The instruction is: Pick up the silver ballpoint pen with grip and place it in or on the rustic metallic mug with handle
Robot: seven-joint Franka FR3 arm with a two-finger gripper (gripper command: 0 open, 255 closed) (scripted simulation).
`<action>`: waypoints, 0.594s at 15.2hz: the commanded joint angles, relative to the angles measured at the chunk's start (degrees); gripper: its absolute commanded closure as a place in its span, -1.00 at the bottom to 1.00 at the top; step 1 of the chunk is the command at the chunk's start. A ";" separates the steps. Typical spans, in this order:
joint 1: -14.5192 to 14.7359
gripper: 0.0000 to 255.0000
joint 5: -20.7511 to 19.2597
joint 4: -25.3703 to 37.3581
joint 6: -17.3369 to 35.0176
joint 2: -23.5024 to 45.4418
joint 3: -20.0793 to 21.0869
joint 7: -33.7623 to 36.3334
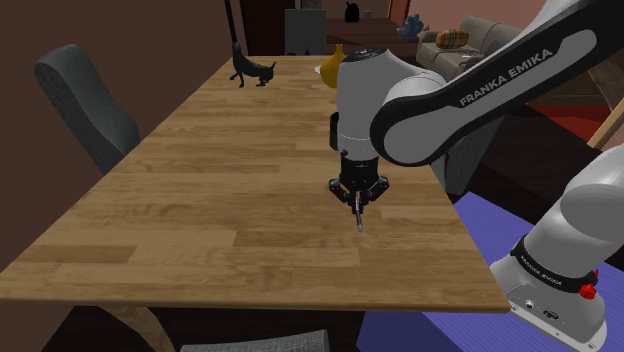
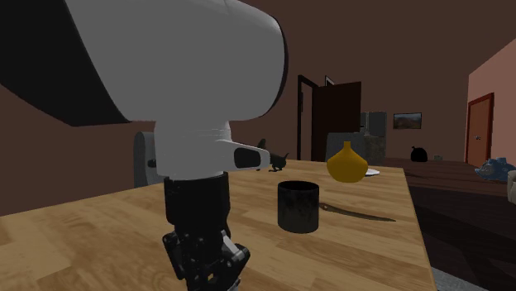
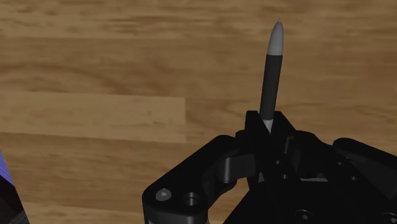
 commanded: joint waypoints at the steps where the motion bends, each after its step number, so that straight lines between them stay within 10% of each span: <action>1: -0.03 1.00 -0.03 -0.22 -0.14 0.08 0.00 0.01; 9: 0.43 1.00 0.91 0.85 -2.91 -1.87 -0.87 -0.90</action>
